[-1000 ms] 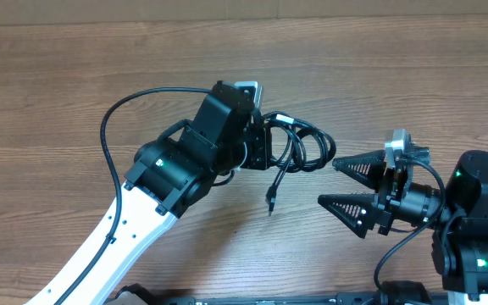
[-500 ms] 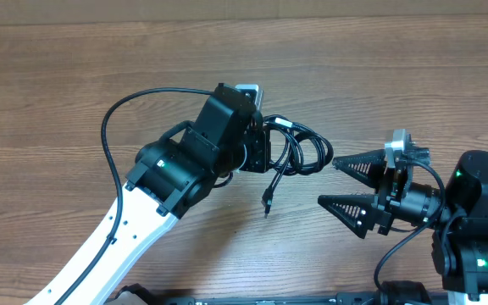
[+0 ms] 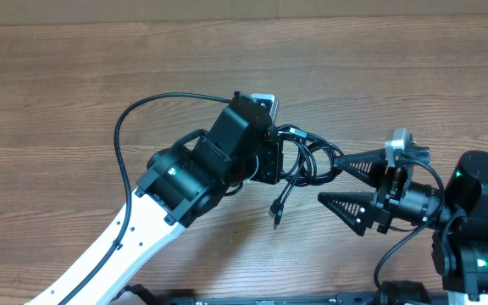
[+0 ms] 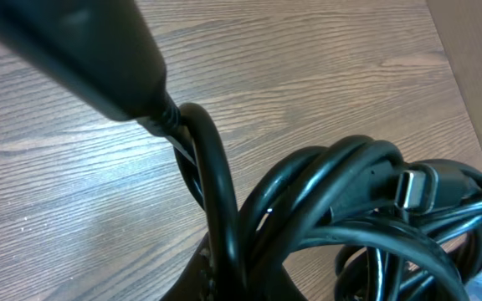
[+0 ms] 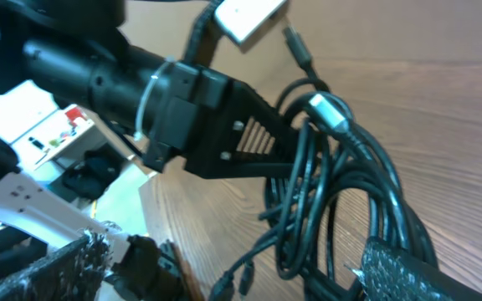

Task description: Untangle cables

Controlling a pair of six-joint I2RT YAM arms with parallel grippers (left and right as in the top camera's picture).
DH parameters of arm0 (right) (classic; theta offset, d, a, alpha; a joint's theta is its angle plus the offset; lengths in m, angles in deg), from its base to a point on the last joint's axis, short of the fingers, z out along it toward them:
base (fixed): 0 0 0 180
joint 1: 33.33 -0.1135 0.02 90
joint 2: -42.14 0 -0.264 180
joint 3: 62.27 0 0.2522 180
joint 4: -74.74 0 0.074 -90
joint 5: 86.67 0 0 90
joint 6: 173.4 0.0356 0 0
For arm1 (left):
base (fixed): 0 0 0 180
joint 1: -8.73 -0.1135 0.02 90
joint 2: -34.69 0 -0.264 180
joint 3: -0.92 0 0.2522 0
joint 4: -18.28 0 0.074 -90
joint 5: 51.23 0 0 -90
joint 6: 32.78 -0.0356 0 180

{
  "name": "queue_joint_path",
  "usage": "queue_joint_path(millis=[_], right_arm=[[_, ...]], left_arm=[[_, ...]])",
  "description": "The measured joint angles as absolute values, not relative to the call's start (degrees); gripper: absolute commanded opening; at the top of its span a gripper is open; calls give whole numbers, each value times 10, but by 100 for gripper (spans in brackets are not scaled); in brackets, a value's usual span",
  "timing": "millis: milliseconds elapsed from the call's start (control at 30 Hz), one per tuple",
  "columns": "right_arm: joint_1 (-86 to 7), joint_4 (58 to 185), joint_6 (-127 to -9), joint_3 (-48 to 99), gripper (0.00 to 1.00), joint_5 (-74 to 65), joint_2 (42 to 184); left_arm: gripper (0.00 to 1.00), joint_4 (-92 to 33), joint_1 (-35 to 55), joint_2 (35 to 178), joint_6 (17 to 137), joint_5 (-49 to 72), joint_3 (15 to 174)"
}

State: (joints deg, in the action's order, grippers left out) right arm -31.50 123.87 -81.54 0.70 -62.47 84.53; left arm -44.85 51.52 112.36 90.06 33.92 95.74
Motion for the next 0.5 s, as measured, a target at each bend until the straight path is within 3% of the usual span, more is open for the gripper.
queue_joint_path(millis=[500], right_arm=[[-314, 1269, -817, 7, 96, -531, 845]], left_arm=[[4, -422, 515, 1124, 857, 312, 957]])
